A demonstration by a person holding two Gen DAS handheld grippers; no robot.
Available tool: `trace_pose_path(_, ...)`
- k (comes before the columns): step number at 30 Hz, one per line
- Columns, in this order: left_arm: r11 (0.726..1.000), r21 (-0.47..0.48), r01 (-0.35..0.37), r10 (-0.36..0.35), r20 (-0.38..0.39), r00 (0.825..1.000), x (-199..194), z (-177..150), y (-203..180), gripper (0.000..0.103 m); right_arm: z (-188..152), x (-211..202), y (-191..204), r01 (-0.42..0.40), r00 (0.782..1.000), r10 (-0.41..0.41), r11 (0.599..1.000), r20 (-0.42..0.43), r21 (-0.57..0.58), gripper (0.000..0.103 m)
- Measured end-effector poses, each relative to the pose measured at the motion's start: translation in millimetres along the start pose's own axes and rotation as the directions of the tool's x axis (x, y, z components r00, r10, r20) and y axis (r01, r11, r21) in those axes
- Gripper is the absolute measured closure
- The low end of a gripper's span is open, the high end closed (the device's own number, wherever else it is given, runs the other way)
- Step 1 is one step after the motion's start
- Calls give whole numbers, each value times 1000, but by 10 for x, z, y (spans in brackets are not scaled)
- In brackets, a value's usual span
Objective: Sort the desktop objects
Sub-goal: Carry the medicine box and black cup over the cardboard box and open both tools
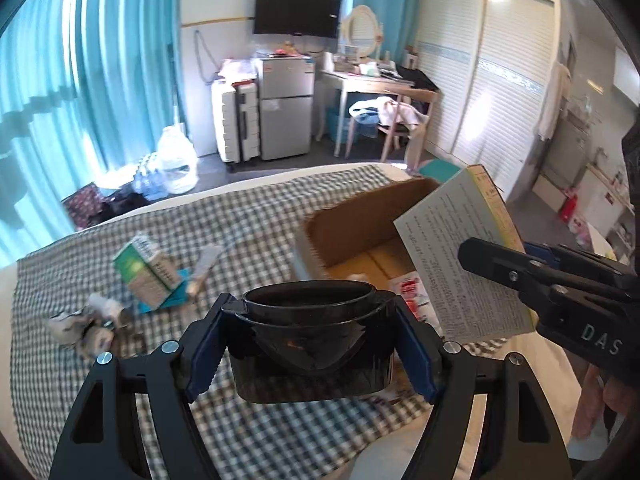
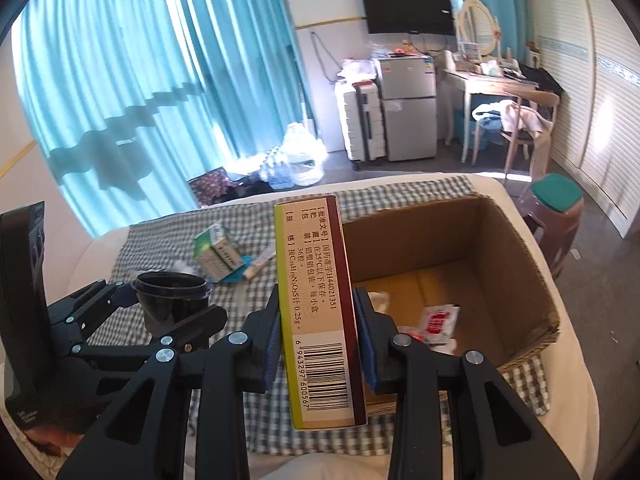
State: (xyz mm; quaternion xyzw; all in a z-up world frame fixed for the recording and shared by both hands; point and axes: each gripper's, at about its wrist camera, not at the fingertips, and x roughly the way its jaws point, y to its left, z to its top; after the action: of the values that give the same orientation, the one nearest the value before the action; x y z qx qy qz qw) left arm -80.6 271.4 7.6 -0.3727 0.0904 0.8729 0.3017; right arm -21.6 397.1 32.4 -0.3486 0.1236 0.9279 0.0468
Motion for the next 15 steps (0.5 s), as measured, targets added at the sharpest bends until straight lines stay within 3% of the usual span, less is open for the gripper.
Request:
trace_pose_path(7,995,51,84,-82,-43,996,488,26,-393,25,60,211,-582,58,998,-56,996,-30,70,71)
trace_pose_path(15,992,96,85,-77,-92,993,845,-105,-513,23,-37,531,-920,75,995,-65,989,-79,130,68)
